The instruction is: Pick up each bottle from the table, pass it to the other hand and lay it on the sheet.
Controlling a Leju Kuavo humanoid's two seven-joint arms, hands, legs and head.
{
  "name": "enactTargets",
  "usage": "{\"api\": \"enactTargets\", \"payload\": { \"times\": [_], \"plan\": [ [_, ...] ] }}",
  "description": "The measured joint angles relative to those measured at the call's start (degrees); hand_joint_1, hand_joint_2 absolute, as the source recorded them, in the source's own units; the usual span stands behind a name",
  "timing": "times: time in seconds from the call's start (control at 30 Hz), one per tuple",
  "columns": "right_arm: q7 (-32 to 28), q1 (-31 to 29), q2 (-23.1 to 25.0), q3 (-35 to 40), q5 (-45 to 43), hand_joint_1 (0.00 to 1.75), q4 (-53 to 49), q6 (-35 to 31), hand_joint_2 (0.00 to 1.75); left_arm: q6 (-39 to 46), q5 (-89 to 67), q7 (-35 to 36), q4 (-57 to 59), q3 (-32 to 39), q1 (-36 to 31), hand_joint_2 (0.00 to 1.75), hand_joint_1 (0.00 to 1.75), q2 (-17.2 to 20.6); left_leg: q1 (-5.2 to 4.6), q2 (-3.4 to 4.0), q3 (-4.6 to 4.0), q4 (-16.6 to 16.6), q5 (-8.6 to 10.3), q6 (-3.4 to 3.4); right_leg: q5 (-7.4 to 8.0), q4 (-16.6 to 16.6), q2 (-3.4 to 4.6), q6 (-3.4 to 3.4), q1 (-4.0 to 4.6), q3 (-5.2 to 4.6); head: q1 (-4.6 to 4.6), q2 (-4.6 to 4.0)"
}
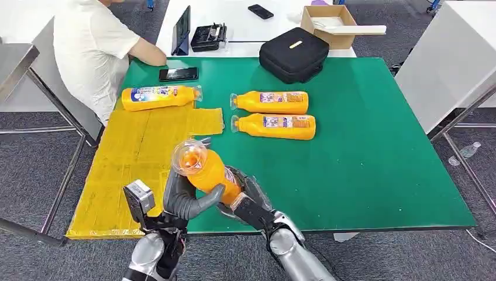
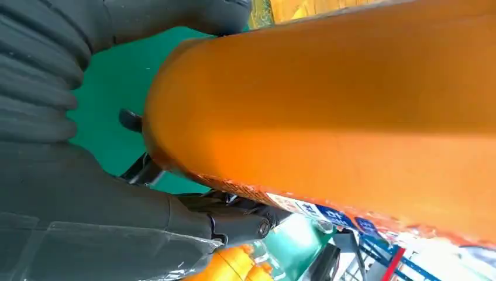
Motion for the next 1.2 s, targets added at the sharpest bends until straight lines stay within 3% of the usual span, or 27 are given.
{"api": "enactTargets", "payload": {
  "times": [0.27, 0.33, 0.37, 0.4, 0.43, 0.7, 0.73, 0.93, 1.2],
  "plan": [
    [2.23, 0.5, -0.63, 1.25, -1.27, 1.75, -1.29, -0.46, 1.75, 5.55, -6.05, -0.09, 2.16, -0.15, -1.43, 1.75, 1.75, -0.13, 0.0, 0.0, -0.02, 0.0, 0.0, 0.0, 0.0, 0.0, 0.0, 0.0, 0.0, -0.02, 0.0, 0.0],
    [2.25, 0.52, -0.7, 1.29, -1.35, 1.61, -1.31, -0.46, 1.75, 5.64, -6.12, -0.09, 2.34, -0.22, -1.59, 1.75, 1.75, -0.13, 0.0, 0.0, -0.03, 0.0, 0.0, 0.0, 0.0, 0.0, 0.0, 0.0, 0.0, -0.02, 0.0, 0.0],
    [2.25, 0.53, -0.72, 1.33, -1.46, 1.29, -1.33, -0.41, 1.75, 6.03, -6.6, -0.09, 2.45, -0.24, -1.66, 1.75, 1.75, -0.13, 0.0, 0.0, -0.03, 0.0, 0.0, 0.0, 0.0, 0.0, 0.0, 0.0, 0.0, -0.01, 0.0, 0.0],
    [2.32, 0.62, -0.74, 1.33, -1.79, 0.07, -1.49, -0.26, 1.75, 6.88, -7.49, -0.11, 2.54, -0.24, -1.7, 1.75, 1.75, -0.13, 0.0, 0.0, -0.03, 0.0, 0.0, 0.0, 0.0, 0.0, 0.0, 0.0, 0.0, -0.01, 0.0, 0.0],
    [2.4, 0.77, -0.76, 1.35, -2.05, 0.0, -1.77, -0.17, 1.75, 7.74, -8.53, -0.33, 2.62, -0.24, -1.74, 1.75, 1.75, -0.15, 0.0, 0.0, -0.03, 0.0, 0.0, 0.0, 0.0, 0.0, 0.0, 0.0, 0.0, -0.01, 0.0, 0.0],
    [5.34, 1.77, -1.57, 1.7, -0.52, 0.0, -3.3, -2.54, 1.75, 12.92, -15.42, -2.58, 2.64, 0.5, -1.82, 1.75, 1.75, -0.15, 0.0, -0.01, -0.04, 0.0, 0.0, 0.0, 0.0, 0.0, 0.0, 0.0, 0.0, -0.02, -0.02, 0.0],
    [5.75, 2.45, -1.6, 1.42, 0.53, 0.0, -3.72, -3.81, 0.0, 14.72, -18.79, -2.99, 2.02, 0.96, -1.53, 1.75, 1.75, -0.15, 0.0, 0.0, -0.03, 0.0, 0.0, 0.0, 0.0, 0.0, 0.0, 0.0, 0.0, -0.01, 0.0, 0.0],
    [10.75, 7.58, -0.66, -2.45, 15.92, 0.0, -7.32, -14.61, 0.0, 24.71, -36.68, -4.85, -2.55, 4.48, -0.38, 1.75, 1.75, -0.17, 0.0, -0.02, -0.13, 0.0, 0.0, 0.0, 0.0, 0.01, 0.0, 0.0, 0.0, -0.1, 0.0, 0.0],
    [11.82, 9.18, -0.57, -11.07, 28.18, 0.0, -12.72, -22.1, 0.0, 31.58, -60.39, -0.76, -5.22, 7.06, -0.45, 1.75, 1.75, 0.02, -0.04, -0.05, -0.12, 0.0, 0.01, 0.02, 0.01, 0.0, -0.02, 0.01, -0.05, -0.05, 0.02, 0.0]
  ]
}}
